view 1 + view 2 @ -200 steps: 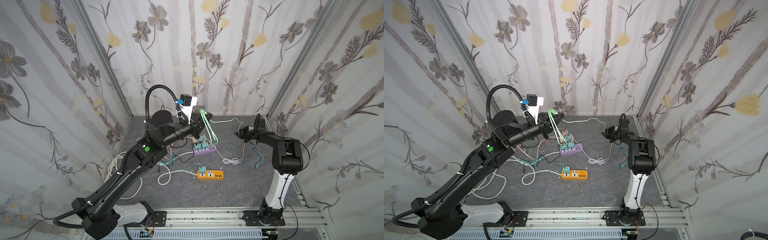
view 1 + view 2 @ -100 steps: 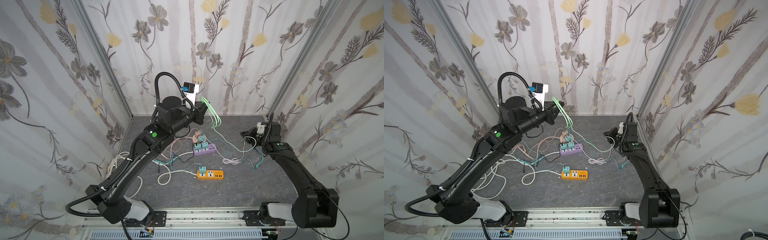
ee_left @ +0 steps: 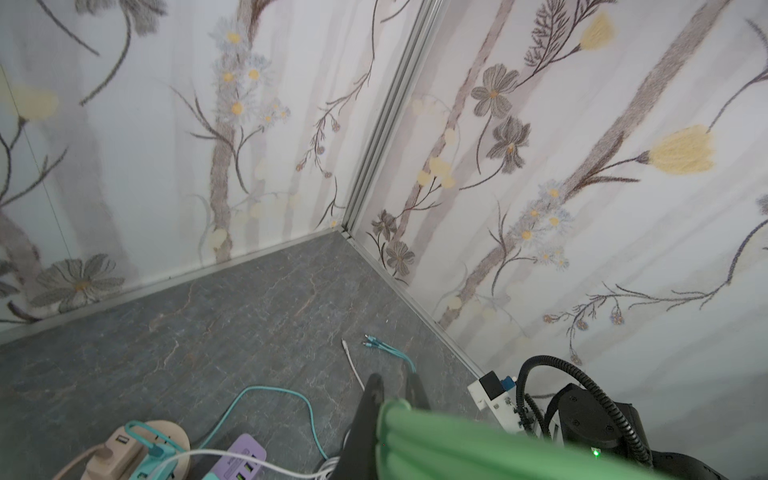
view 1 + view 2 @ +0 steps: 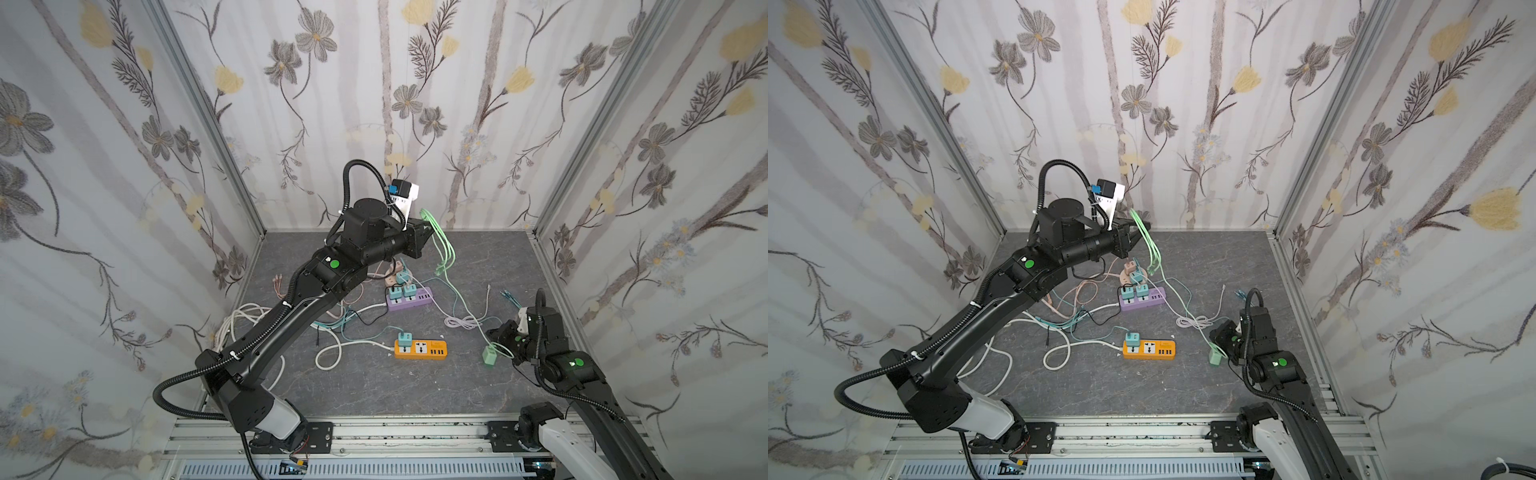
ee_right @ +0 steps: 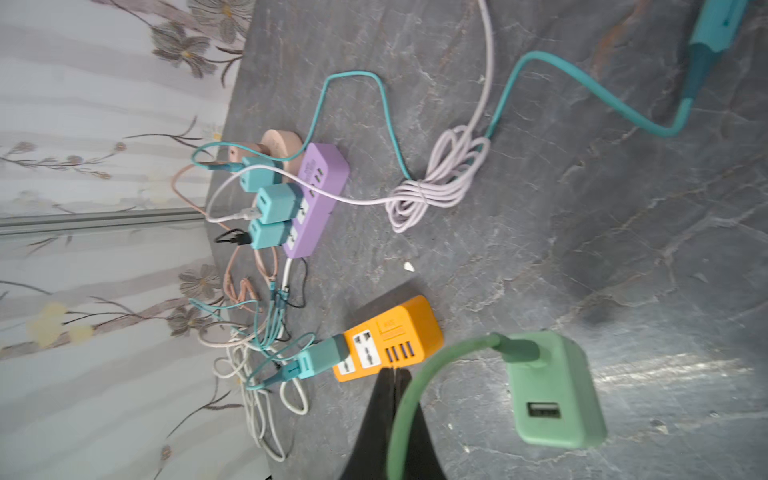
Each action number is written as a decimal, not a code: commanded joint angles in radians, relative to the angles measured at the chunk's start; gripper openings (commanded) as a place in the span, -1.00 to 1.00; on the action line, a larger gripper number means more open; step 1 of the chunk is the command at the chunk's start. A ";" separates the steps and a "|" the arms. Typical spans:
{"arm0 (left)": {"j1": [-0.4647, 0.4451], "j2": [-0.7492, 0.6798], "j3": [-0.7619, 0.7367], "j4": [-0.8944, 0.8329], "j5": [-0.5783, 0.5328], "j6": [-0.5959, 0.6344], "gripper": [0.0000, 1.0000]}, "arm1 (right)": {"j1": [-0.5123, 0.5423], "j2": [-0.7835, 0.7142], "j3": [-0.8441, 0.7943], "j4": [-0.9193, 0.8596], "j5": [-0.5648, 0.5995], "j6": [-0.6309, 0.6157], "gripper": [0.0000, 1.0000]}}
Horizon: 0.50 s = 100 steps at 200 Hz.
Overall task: Insert the plug
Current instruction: 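Carry the pale green charger with the right gripper toward the orange strip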
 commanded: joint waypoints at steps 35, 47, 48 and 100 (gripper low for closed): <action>0.034 -0.163 -0.226 -0.029 -0.106 -0.085 -1.00 | 0.222 0.167 -0.082 0.120 0.058 0.031 -0.75; 0.055 -0.206 -0.279 -0.049 -0.121 -0.095 -1.00 | 0.254 0.226 -0.075 0.132 0.005 -0.008 -0.41; 0.057 -0.210 -0.283 -0.050 -0.121 -0.096 -1.00 | 0.256 0.230 -0.075 0.132 -0.001 -0.012 -0.37; 0.162 -0.402 -0.401 -0.161 -0.161 -0.108 -1.00 | 0.232 0.323 0.106 -0.101 0.039 -0.275 0.98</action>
